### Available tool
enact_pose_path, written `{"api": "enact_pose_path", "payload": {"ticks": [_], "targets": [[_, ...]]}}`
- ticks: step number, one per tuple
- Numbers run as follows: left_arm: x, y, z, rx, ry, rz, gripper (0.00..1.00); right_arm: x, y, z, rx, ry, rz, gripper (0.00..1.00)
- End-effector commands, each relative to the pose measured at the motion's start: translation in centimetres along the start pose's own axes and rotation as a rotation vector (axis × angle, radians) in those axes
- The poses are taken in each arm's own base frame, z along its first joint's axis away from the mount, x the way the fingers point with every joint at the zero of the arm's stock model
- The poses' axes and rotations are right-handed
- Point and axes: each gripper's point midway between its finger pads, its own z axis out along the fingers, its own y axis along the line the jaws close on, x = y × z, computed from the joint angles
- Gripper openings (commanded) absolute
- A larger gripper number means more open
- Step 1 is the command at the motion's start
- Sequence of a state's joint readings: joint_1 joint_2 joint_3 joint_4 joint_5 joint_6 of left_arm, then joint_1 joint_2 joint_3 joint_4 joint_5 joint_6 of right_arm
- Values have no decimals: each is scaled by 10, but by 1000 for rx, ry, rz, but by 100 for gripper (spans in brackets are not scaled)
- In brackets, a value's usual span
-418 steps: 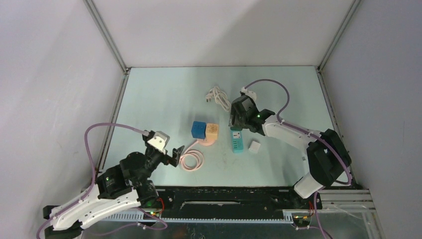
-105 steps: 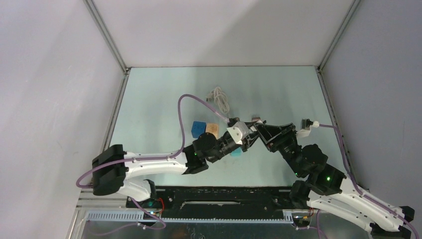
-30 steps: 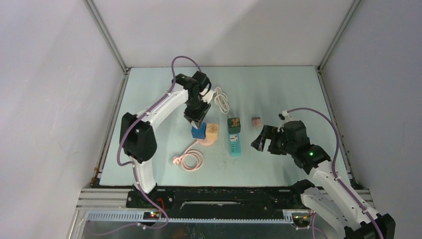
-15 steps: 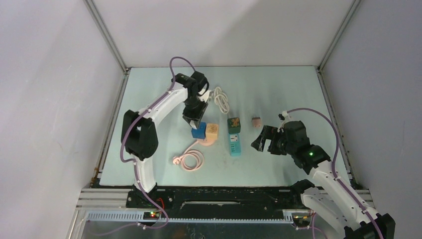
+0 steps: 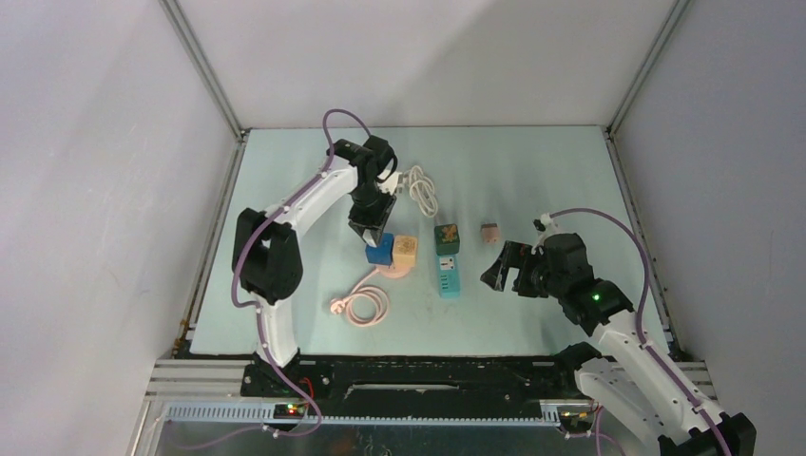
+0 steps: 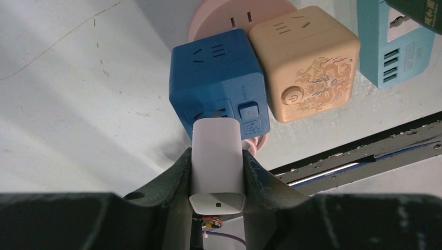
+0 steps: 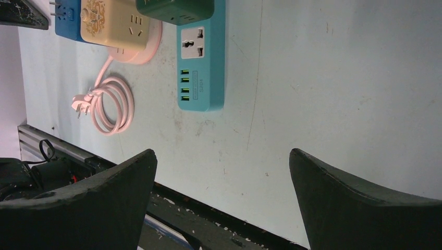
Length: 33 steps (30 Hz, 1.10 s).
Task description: Insert the plug
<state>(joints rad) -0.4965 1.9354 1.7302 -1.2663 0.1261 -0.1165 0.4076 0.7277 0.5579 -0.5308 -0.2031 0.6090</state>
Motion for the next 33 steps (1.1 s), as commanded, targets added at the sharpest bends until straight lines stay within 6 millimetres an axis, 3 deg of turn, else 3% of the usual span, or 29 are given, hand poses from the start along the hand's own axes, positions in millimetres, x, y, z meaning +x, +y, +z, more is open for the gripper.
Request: {"api": "enact_pose_path", "payload": {"ticks": [1, 10, 23, 33], "targets": [[-1, -4, 11, 26, 34, -25, 0, -3, -1, -1, 2, -18, -14, 99], [7, -7, -1, 35, 14, -28, 0, -3, -1, 0, -2, -19, -11, 100], [14, -12, -1, 54, -5, -38, 0, 0, 0, 2, -19, -17, -2, 100], [7, 15, 25, -105, 62, -87, 0, 3, -2, 1, -15, -10, -4, 100]]}}
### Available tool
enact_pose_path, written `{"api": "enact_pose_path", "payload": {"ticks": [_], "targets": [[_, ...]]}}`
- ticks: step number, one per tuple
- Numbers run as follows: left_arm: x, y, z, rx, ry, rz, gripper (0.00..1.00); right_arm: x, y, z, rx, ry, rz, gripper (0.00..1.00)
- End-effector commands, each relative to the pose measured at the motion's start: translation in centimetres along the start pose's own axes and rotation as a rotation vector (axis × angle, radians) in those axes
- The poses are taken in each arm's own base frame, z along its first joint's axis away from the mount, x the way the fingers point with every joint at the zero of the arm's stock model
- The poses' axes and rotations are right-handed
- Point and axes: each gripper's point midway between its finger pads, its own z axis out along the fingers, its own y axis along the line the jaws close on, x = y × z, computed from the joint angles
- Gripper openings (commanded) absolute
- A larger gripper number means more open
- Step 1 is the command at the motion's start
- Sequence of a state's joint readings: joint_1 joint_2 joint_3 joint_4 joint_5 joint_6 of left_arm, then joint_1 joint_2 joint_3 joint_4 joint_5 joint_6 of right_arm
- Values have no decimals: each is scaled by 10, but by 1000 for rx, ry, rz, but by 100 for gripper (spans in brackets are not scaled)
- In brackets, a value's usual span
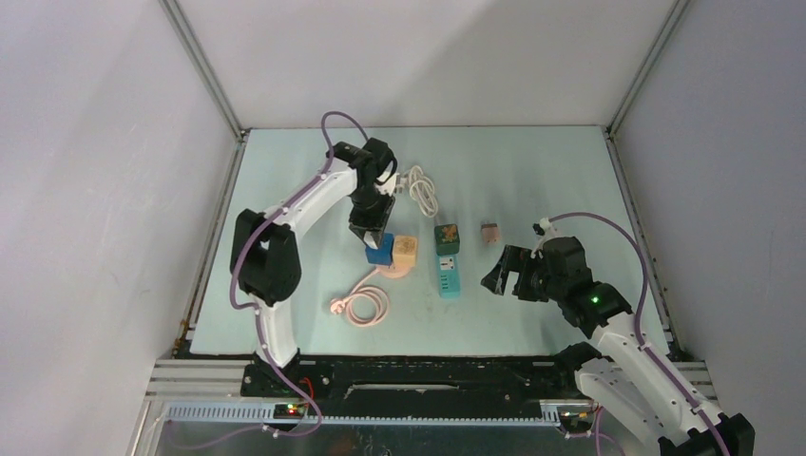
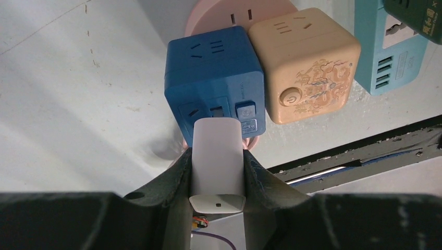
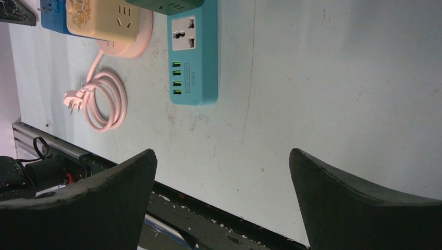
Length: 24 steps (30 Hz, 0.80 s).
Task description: Insert the plug
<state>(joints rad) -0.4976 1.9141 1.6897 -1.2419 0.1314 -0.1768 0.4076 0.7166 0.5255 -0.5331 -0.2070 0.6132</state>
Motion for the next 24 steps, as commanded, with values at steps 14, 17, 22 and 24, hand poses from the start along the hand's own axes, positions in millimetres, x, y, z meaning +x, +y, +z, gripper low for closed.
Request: {"api": "enact_pose_path", "payload": {"ticks": [14, 17, 22, 24], "targets": [[-3, 32, 40, -202, 117, -51, 0, -7, 4, 2, -22, -21, -14, 100], [-11, 27, 41, -179, 94, -48, 0, -7, 2, 2, -15, -19, -13, 100], [-16, 2, 45, -30, 73, -19, 0, -7, 0, 1, -10, -23, -15, 100], [-15, -7, 45, 30, 67, -2, 0, -8, 0, 1, -7, -27, -10, 100]]}}
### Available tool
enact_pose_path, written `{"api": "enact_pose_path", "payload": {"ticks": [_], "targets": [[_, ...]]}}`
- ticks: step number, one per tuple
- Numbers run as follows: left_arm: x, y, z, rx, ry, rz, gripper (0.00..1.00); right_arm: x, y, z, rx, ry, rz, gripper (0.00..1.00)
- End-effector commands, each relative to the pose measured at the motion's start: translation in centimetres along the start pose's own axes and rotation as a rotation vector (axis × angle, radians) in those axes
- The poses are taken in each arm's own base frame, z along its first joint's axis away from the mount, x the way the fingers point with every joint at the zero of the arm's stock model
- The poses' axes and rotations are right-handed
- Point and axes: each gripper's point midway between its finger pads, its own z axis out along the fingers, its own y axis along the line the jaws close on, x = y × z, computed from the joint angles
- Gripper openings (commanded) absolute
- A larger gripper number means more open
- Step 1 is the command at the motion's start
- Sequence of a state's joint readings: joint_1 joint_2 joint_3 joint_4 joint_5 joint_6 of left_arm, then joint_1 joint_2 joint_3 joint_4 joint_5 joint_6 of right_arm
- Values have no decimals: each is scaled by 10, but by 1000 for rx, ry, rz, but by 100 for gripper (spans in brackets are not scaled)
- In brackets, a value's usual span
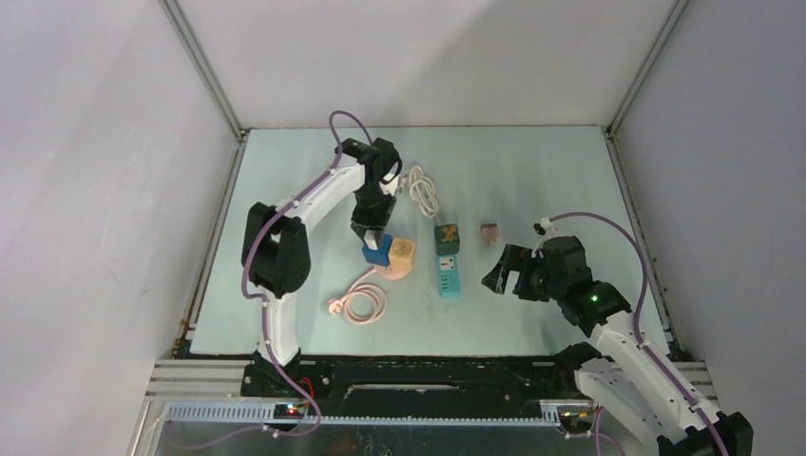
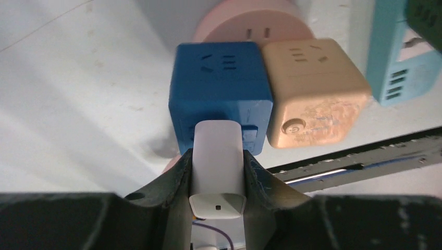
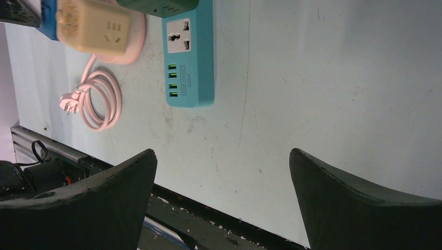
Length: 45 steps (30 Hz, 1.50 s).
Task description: Insert the plug
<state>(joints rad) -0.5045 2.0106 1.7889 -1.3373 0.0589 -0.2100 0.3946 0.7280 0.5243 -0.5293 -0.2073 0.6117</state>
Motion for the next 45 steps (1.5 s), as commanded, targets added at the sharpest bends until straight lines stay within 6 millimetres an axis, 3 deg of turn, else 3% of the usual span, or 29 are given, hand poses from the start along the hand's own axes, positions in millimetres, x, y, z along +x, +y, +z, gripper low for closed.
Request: {"api": "enact_pose_path", "payload": {"ticks": [1, 5, 19, 26, 30, 31, 33, 34, 35, 36, 42, 45], "targets": [[-15, -25, 35, 145, -11, 41, 0, -7, 4, 0, -22, -26, -19, 100], [-9, -32, 36, 187, -8, 46, 0, -7, 6, 3, -32, -20, -16, 100], [4, -9, 69, -68, 80, 66, 0, -6, 7, 8, -38, -5, -7, 100], [18, -16, 85, -79, 111, 100, 0, -4, 5, 6, -31, 0, -7, 100], [18, -15, 83, -79, 94, 115, 1, -5, 4, 4, -28, -10, -13, 100], [15, -16, 79, -76, 77, 118, 8, -5, 4, 3, -29, -11, -14, 100], [3, -13, 65, -102, 14, 127, 32, -5, 5, 3, -34, -9, -9, 100], [-4, -13, 55, -107, -24, 132, 55, -4, 5, 3, -35, -7, -8, 100], [-11, -13, 45, -112, -65, 137, 86, -5, 6, 3, -36, -10, -8, 100], [-19, -14, 32, -112, -115, 139, 99, -6, 6, 3, -35, -13, -8, 100], [-63, -28, -60, -54, -483, 136, 100, -10, 2, 1, -19, -34, -12, 100], [-64, -26, -116, -27, -704, 120, 100, -13, -4, 3, 6, -43, -22, 100]]}}
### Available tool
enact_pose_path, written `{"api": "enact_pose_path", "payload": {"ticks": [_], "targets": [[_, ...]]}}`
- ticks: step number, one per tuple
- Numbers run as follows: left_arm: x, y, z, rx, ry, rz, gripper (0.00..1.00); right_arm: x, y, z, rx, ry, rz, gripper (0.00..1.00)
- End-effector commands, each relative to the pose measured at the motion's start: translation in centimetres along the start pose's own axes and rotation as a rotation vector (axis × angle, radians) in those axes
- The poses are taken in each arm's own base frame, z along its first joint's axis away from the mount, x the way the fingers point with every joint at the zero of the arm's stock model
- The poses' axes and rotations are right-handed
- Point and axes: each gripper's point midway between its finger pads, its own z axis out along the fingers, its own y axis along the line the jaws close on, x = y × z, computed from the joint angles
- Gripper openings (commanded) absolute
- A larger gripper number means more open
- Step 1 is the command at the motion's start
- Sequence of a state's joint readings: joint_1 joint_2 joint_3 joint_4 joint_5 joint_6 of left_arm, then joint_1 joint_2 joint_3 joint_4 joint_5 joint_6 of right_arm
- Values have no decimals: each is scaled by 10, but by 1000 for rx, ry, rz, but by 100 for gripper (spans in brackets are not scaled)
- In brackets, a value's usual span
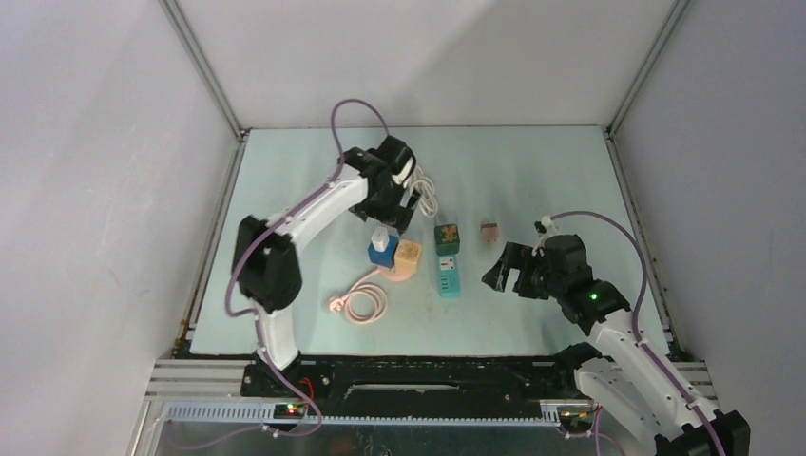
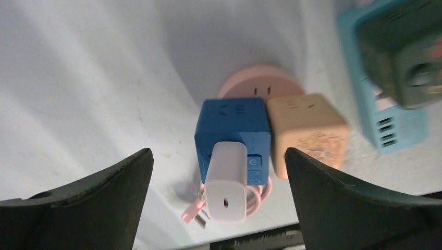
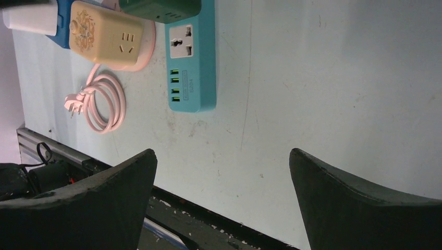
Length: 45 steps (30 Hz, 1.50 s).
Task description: Insert the plug
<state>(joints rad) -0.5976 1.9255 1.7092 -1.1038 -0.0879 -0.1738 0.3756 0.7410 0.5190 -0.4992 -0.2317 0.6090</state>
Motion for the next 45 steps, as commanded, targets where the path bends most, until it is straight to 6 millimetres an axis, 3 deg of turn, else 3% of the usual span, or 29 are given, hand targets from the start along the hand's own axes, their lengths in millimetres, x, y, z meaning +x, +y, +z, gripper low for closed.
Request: {"api": "enact_pose_path", "payload": {"ticks": [1, 2, 5, 9, 15, 19, 25, 31, 36, 41, 45], "targets": [[-54, 9, -110, 22, -501, -36, 100, -12, -9, 1, 42, -42, -33, 100], [-55, 13, -129, 23, -576, -49, 100, -14, -13, 1, 62, -43, -36, 100], [-38, 23, -156, 28, -727, -77, 100, -23, -22, 4, 119, -37, -49, 100], [-2, 34, -179, 52, -884, -130, 100, -34, -35, 11, 207, -3, -73, 100], [58, 29, -171, 191, -983, -190, 100, -44, -64, 33, 379, 112, -123, 100], [80, 33, -165, 214, -992, -226, 100, -50, -79, 52, 454, 199, -155, 100], [85, 34, -138, 198, -917, -229, 100, -55, -90, 80, 488, 283, -192, 100], [91, 38, -114, 167, -777, -246, 100, -74, -86, 115, 462, 283, -198, 100], [96, 47, -117, 148, -815, -275, 100, -98, -84, 139, 448, 240, -221, 100], [91, 39, -127, 243, -864, -284, 100, -102, -83, 165, 406, 277, -228, 95], [87, 40, -131, 278, -890, -290, 100, -104, -83, 175, 409, 283, -229, 83]]}}
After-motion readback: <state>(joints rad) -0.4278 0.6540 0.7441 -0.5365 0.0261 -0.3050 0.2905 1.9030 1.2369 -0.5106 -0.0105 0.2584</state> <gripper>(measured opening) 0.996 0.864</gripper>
